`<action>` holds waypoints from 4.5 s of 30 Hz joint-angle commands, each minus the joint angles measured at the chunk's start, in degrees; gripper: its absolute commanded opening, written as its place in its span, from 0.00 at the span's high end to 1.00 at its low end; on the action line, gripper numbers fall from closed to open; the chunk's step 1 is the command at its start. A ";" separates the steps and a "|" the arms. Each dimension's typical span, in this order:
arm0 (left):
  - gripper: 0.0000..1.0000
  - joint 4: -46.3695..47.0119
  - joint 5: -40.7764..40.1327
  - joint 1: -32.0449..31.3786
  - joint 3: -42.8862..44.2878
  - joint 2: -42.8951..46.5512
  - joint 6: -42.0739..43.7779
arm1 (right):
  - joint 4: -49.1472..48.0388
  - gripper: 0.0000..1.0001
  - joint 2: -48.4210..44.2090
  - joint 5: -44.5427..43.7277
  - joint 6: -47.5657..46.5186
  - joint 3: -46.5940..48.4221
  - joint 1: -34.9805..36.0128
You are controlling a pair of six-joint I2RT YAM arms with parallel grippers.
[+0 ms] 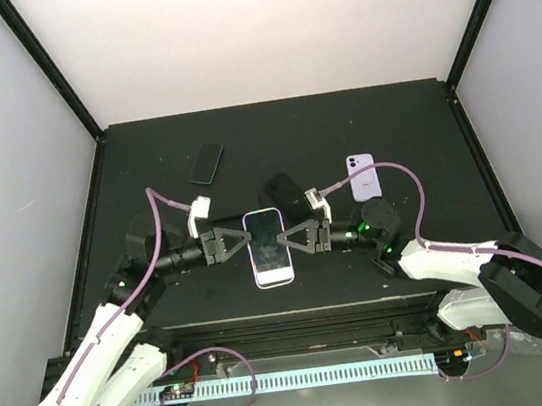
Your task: Put the phone into the phone case
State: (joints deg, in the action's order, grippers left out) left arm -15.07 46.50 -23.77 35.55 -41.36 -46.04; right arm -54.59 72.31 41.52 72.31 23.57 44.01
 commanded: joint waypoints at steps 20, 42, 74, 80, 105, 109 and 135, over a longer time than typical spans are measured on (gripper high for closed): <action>0.74 -3.35 2.67 0.04 4.25 0.63 3.85 | -6.51 0.95 -2.53 4.77 0.85 -0.17 0.25; 0.98 16.77 25.05 0.08 2.31 2.43 3.49 | -32.10 0.98 2.73 8.63 14.72 -1.13 0.16; 0.83 -14.76 6.55 -1.64 11.82 -0.21 22.79 | 7.05 0.98 -12.64 6.67 -10.91 7.31 0.23; 0.73 -12.59 7.49 -1.78 11.55 0.38 21.09 | 7.99 0.98 -13.44 6.34 -11.32 7.62 0.29; 0.97 -17.15 3.07 -1.77 12.39 -1.99 28.34 | -6.53 0.99 -13.40 9.35 -0.77 3.87 0.23; 0.94 -22.93 -4.48 -1.76 13.60 -2.57 29.63 | -6.44 0.99 -14.05 8.96 -0.79 3.64 0.24; 0.37 0.18 10.90 -1.49 7.14 5.76 11.97 | 0.07 0.99 -11.03 7.15 -4.79 5.64 0.23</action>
State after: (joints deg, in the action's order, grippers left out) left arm -18.74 54.61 -25.47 42.26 -33.45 -32.62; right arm -50.17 60.90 49.58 67.20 26.35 44.05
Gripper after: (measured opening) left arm 0.633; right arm 0.103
